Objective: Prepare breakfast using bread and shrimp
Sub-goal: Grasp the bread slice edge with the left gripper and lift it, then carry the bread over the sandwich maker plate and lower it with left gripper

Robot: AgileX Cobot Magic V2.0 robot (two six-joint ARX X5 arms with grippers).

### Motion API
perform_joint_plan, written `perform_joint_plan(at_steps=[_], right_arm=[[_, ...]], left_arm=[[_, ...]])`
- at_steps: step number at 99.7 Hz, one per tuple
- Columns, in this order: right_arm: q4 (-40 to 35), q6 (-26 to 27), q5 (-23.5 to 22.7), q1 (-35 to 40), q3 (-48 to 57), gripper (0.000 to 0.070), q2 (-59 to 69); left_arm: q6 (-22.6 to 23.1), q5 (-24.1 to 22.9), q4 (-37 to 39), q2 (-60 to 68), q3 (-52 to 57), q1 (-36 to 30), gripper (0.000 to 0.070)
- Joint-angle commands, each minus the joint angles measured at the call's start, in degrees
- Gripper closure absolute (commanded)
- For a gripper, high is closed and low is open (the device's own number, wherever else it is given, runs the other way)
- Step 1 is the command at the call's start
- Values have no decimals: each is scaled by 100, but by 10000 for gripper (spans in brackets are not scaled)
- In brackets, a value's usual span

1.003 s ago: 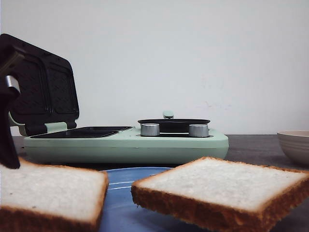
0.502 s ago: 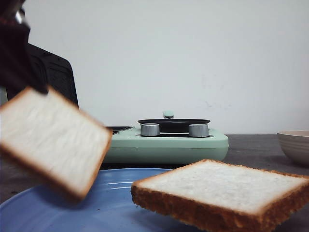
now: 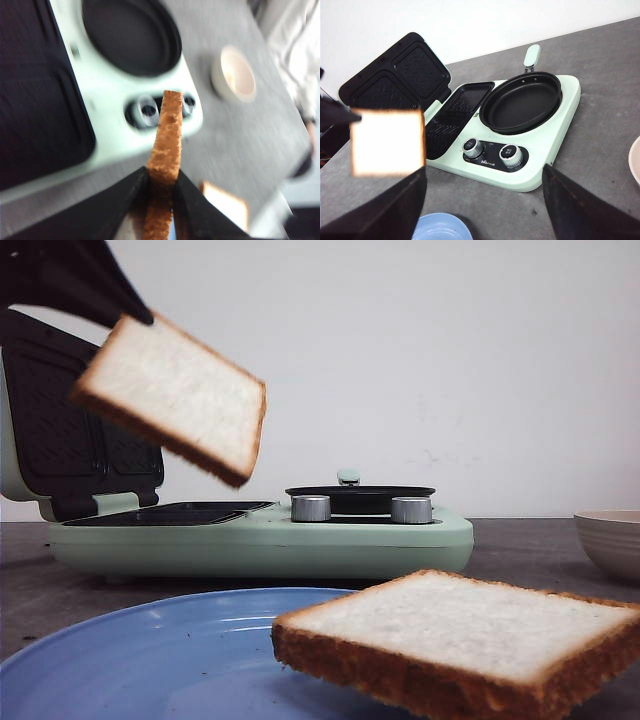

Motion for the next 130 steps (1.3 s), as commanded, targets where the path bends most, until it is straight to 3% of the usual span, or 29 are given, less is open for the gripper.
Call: perform_joint_plan(at_steps=[1,28,58,83,103,130], right_arm=[[57,-66,-7,9,63,246,7],[90,-149,39,9,63,246,7],[94,-238,153,9,63,246,9],[87,-240,151,52,63,246,20],[4,-243,151,50,63,246,24],[-142,-260,210,50,63,246,24]], left_arm=[[-413,-190,393,37,166,-48,700],[-870,-1467,1773,122,240,-225,699],[-804,-2367,2514,822,304,-345,697],[-13,-3305,2769,1593,892,-566,697],[960,-3880,2702,2243,1523,-741,697],[1871,-4656,2782,2765,1648,-1169,697]])
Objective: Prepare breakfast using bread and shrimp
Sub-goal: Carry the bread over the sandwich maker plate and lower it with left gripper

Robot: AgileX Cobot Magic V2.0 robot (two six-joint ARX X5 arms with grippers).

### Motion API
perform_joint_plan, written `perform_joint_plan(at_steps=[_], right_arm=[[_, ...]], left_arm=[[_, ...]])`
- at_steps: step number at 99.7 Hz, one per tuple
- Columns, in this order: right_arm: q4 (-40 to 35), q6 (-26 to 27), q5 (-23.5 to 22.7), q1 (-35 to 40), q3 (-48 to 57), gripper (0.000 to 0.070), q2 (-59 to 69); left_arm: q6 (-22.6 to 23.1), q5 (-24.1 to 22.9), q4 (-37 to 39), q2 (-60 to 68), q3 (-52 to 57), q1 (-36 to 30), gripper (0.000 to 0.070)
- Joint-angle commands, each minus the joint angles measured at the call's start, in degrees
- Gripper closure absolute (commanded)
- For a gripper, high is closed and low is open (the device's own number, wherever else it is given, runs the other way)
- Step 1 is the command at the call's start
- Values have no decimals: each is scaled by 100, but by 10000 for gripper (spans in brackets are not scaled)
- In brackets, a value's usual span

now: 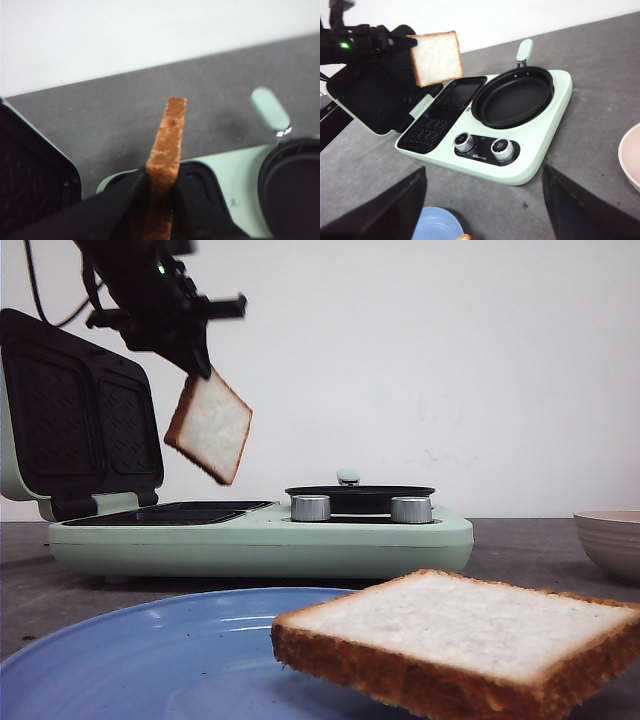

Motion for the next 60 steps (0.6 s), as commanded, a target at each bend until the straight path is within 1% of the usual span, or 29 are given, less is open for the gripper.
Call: perform_joint_plan(at_steps=[1,10,17,22,33,48,60], right_arm=[[35,-87,52,11,63,246,22],[33,-87,136,11,63,246,22],[33,-87,136,11,63,246,22],[17,-87,136,11,63,246,22],[-33,-85,136,11,63,246,22],[-142,-85,136,11,63,246,22],[-160,-85,136,11,63,246,22]], left_arm=[[509,-173,107,138,157,-151,697],[1012,-693,280,260,157,-348,697],[1353,-907,420,334,157,-476,697],[1502,-1019,498,380,157,-533,697],[1794,-1421,634,487,157,-590,697],[2260,-1705,625,577,157,-590,697],[2367,-1705,632,588,157,-584,697]])
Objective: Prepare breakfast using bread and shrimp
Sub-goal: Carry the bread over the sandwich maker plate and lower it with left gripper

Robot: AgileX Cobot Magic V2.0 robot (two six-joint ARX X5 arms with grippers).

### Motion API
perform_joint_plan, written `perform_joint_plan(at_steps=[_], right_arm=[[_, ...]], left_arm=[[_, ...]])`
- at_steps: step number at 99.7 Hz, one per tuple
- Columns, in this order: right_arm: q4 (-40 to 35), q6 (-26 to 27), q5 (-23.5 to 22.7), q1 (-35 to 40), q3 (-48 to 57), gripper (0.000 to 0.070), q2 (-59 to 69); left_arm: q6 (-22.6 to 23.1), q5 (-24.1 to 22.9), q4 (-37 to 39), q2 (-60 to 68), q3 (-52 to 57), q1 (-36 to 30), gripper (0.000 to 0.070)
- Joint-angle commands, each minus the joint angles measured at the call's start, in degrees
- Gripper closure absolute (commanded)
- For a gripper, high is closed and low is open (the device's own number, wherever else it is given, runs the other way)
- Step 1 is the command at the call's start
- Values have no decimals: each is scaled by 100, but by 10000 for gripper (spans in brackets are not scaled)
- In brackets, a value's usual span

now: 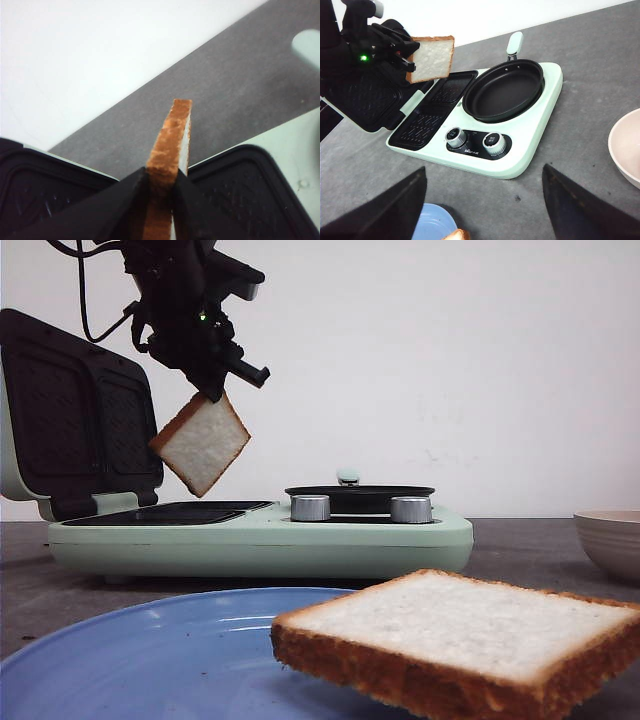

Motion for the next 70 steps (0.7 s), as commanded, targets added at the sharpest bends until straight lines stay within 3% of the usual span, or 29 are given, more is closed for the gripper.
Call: perform_joint_plan(at_steps=[1,31,70], right_arm=[[26,-85,9,11,63,246,22],[17,-85,28,11,63,246,22],[-59,-85,22,11,63,246,20]], left_arm=[[227,-26,101,118,153,-35,697],[586,-33,186,358,153,-42,697],[459,140,46,570,153,-42,697]])
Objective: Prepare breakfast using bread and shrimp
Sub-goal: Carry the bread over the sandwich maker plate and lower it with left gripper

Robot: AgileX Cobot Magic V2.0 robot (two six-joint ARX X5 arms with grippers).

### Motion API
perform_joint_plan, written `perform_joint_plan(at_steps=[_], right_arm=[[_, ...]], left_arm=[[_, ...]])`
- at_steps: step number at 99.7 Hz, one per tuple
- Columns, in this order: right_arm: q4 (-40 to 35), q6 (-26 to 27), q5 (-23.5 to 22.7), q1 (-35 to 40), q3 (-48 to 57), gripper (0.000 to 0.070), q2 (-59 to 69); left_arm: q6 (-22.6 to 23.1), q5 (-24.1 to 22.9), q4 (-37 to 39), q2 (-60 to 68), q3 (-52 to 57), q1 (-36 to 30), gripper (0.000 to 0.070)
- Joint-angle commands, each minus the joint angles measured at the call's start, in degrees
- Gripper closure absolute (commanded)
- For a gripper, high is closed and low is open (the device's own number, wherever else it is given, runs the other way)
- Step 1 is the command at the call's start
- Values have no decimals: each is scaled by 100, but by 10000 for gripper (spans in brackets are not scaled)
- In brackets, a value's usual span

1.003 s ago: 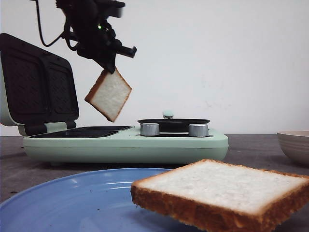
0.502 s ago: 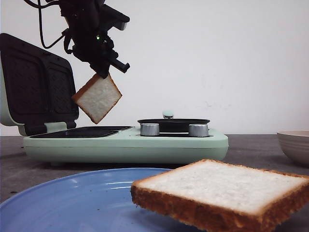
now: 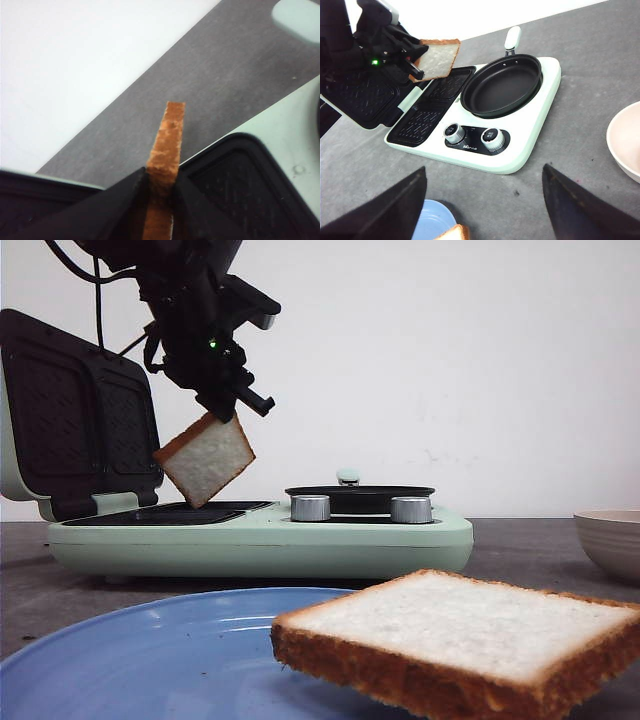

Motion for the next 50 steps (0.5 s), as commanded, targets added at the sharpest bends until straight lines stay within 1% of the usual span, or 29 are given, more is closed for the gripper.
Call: perform_joint_plan(at_steps=[1,13,24,31,46,48,50], right_arm=[[44,-85,7,11,63,246,20],[46,-85,7,11,63,246,20],[46,-85,7,11,63,246,20],[46,-85,7,11,63,246,20],[44,-79,-11,11,63,246,20],[44,-74,-13,11,63,246,20],[44,-61,-11,11,63,246,20]], left_arm=[[-59,22,-96,188,98,-15,697],[-367,133,-173,188,98,-15,693],[-645,129,-175,188,98,-15,620],[-815,116,-190,188,98,-15,588],[-1224,118,-398,188,98,-15,574],[-1263,120,-442,188,98,-15,564],[-1316,122,-487,188,98,-15,536]])
